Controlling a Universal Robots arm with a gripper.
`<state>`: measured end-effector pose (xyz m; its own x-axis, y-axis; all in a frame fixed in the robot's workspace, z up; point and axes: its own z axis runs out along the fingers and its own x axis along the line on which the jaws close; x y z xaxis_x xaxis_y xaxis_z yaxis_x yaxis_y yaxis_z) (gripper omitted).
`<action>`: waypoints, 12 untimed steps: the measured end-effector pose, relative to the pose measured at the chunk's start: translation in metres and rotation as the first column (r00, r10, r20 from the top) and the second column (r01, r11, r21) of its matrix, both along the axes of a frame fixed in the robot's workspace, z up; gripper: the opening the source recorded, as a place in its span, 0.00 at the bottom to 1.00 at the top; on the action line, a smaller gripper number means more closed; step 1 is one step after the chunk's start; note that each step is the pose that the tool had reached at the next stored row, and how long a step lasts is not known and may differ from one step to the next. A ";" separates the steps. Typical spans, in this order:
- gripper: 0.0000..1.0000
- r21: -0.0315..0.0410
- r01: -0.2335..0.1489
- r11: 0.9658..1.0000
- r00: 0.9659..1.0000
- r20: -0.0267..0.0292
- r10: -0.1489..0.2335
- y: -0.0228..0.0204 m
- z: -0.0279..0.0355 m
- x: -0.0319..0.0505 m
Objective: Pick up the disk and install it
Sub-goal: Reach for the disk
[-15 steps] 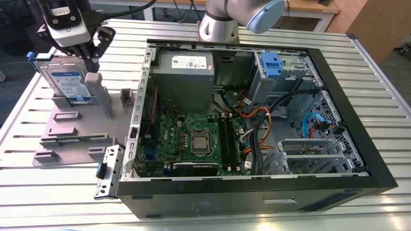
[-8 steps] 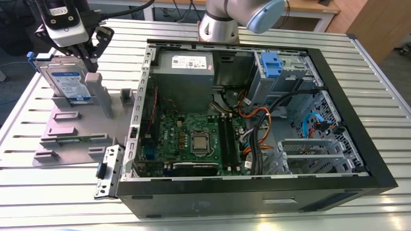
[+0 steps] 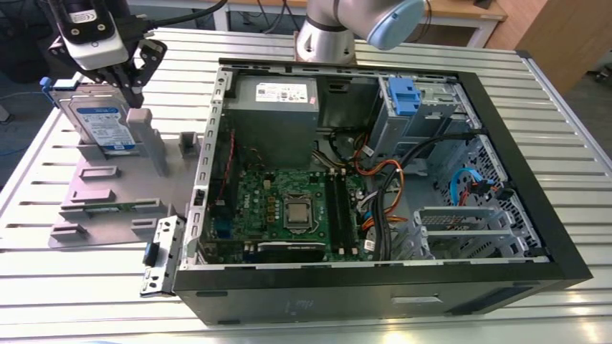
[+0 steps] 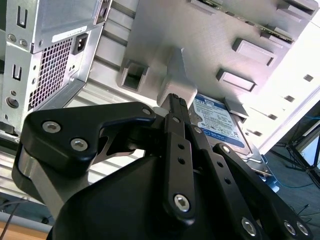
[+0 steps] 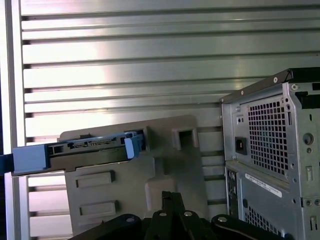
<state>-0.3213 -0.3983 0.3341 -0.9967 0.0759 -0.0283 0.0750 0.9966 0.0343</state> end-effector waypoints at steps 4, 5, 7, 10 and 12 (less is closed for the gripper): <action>0.11 0.000 0.000 1.000 1.000 0.000 0.000 0.0000 -0.0001 -0.0018; 0.11 0.000 0.000 1.000 1.000 0.000 0.000 0.0000 -0.0001 -0.0023; 0.11 0.000 0.000 1.000 1.000 0.000 0.000 0.0000 -0.0001 -0.0033; 0.11 0.000 0.000 1.000 1.000 0.000 0.000 0.0000 -0.0002 -0.0047; 0.11 0.000 0.000 1.000 1.000 0.000 0.000 0.0000 -0.0001 -0.0056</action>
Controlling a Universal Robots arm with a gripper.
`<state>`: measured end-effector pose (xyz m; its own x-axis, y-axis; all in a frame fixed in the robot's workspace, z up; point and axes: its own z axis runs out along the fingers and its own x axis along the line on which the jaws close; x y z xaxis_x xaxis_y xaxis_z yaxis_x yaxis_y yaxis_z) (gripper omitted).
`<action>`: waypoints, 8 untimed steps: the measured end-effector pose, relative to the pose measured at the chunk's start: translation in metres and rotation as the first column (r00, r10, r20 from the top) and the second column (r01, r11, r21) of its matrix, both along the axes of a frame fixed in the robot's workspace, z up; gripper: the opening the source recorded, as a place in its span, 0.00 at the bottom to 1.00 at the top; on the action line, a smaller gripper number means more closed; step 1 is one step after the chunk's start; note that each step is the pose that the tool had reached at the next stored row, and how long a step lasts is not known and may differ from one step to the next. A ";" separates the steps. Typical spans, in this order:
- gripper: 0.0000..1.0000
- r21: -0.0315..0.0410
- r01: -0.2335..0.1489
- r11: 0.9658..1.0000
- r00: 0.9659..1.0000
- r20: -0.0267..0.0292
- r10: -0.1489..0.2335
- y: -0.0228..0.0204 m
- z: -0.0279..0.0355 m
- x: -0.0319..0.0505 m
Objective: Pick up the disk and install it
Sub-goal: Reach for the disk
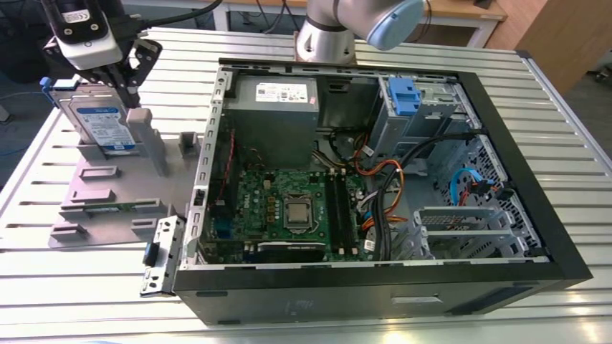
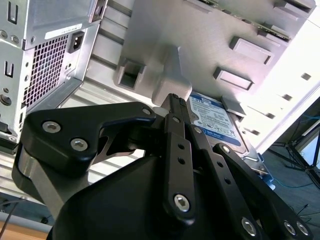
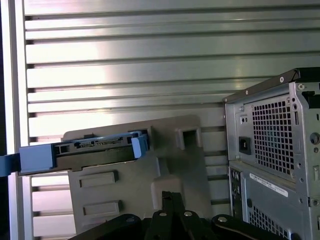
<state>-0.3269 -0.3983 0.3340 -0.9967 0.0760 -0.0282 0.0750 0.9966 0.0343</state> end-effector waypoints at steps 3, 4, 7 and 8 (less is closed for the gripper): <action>0.11 0.000 0.000 1.000 1.000 0.000 0.000 0.0000 -0.0001 -0.0013; 0.11 0.000 0.000 1.000 1.000 0.000 0.000 0.0000 -0.0001 -0.0018; 0.11 0.000 0.000 1.000 1.000 0.000 0.000 0.0000 -0.0001 -0.0032; 0.11 0.000 0.000 1.000 1.000 0.000 0.000 0.0000 -0.0002 -0.0036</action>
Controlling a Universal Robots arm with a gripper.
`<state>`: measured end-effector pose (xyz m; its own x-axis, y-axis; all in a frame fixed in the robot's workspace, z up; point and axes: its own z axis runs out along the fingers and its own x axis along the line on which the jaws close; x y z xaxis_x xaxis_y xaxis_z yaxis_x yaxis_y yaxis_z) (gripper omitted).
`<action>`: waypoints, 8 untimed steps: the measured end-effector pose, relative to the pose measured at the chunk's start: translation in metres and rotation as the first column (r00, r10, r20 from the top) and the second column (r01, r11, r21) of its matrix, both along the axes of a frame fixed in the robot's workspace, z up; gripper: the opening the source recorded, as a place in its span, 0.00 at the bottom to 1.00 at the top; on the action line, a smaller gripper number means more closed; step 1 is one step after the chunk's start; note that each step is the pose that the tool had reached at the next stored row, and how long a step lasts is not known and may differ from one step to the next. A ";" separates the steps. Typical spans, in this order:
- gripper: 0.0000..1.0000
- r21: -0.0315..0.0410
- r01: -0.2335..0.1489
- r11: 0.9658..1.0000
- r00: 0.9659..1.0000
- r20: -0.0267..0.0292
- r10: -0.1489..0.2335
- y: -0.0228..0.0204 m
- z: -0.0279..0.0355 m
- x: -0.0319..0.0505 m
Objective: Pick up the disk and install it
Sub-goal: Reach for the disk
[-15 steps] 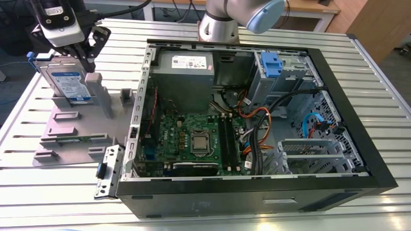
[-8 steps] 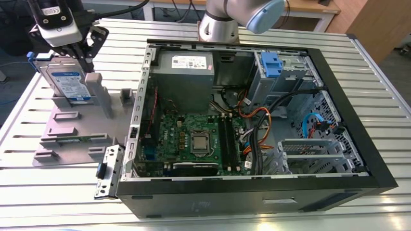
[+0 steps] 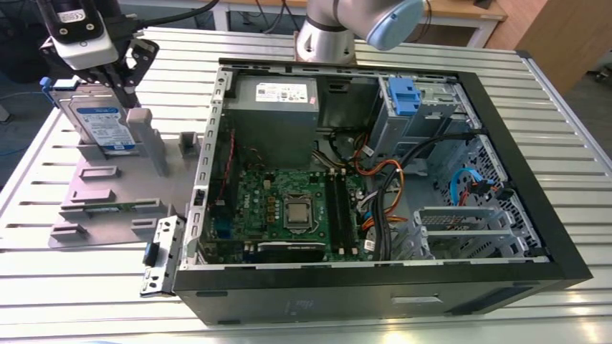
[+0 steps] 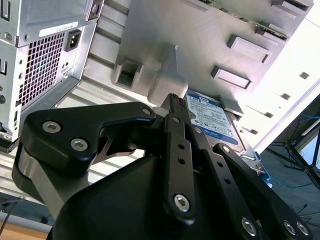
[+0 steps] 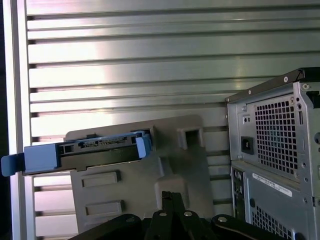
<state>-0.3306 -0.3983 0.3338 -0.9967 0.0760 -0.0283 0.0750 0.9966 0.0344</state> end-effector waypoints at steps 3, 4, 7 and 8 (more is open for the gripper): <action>0.11 0.000 0.000 1.000 1.000 0.000 0.000 0.0000 -0.0001 -0.0014; 0.11 0.000 0.000 1.000 1.000 0.000 0.000 0.0000 0.0000 -0.0020; 0.11 0.000 0.000 1.000 1.000 0.000 0.000 0.0000 0.0000 -0.0034; 0.11 0.000 0.000 1.000 1.000 0.000 0.000 0.0000 -0.0001 -0.0039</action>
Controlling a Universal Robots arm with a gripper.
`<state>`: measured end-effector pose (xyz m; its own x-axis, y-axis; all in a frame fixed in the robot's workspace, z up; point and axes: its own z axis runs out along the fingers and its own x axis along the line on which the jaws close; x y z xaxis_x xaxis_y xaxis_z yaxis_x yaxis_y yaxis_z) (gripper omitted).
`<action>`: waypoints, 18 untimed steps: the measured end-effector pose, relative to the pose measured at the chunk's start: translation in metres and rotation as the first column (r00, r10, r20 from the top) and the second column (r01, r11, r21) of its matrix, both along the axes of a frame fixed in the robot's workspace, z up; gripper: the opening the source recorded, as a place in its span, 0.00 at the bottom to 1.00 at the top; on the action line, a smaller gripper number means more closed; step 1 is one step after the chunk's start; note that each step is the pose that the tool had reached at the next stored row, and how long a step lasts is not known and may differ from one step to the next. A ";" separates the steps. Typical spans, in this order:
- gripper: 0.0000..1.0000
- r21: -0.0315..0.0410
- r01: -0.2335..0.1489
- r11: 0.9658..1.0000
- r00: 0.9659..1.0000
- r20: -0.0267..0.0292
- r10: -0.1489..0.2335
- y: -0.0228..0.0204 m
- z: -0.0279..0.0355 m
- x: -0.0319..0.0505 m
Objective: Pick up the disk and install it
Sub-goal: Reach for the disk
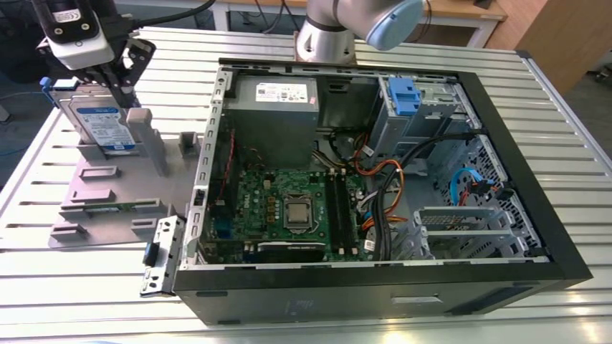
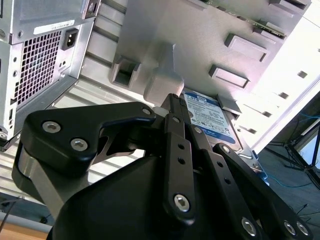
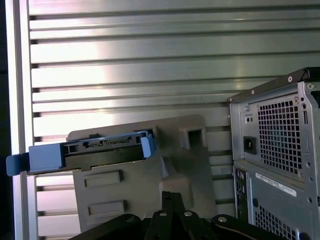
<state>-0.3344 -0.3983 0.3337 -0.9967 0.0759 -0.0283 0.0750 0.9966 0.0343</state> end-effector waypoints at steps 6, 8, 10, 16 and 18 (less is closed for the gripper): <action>0.11 0.000 0.000 1.000 1.000 0.000 0.000 0.0000 -0.0001 -0.0029; 0.11 0.000 0.000 1.000 1.000 0.000 0.000 0.0000 -0.0001 -0.0039; 0.11 0.000 0.000 1.000 1.000 0.000 0.000 0.0000 -0.0002 -0.0047; 0.11 0.000 0.000 1.000 1.000 0.000 0.000 0.0000 -0.0002 -0.0074; 0.11 0.000 0.000 1.000 1.000 0.000 0.000 0.0000 -0.0003 -0.0084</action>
<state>-0.3429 -0.3983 0.3334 -0.9967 0.0760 -0.0283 0.0750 0.9966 0.0344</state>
